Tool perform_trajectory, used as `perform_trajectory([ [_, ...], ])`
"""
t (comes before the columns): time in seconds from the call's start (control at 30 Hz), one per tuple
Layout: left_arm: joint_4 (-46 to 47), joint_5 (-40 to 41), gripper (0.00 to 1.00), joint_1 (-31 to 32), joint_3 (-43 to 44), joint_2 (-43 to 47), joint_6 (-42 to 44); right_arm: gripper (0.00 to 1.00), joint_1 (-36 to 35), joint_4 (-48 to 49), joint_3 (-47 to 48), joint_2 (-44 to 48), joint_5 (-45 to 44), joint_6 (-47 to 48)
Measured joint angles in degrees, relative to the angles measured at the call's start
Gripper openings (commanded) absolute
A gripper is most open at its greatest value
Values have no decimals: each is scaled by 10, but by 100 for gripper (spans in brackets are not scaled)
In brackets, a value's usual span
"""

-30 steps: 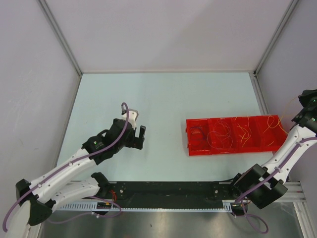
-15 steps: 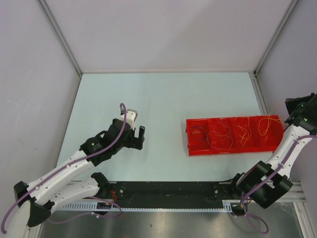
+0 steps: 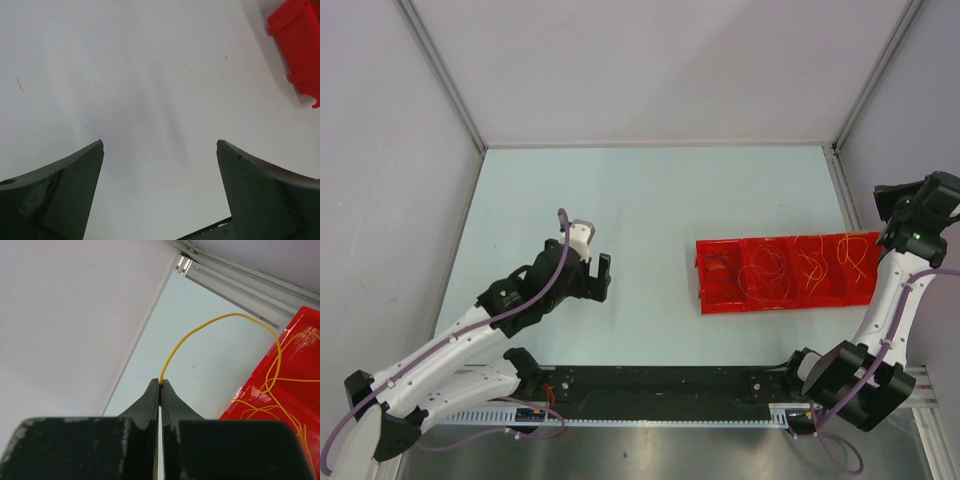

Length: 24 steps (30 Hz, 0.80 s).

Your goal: Untangle the cables

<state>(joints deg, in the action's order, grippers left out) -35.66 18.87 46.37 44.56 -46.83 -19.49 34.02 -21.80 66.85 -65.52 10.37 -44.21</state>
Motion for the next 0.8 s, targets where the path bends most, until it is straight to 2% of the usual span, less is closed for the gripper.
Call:
perform_trajectory([
  [0.33, 4, 0, 100, 0, 0, 15, 0, 0, -17, -11, 0, 21, -72, 2],
  [0.6, 4, -1, 100, 4, 0, 14, 0, 0, 70, -10, -1, -19, -59, 69],
  [0.8, 4, -1, 100, 4, 0, 5, 0, 0, 82, 14, -3, -22, -58, 122],
])
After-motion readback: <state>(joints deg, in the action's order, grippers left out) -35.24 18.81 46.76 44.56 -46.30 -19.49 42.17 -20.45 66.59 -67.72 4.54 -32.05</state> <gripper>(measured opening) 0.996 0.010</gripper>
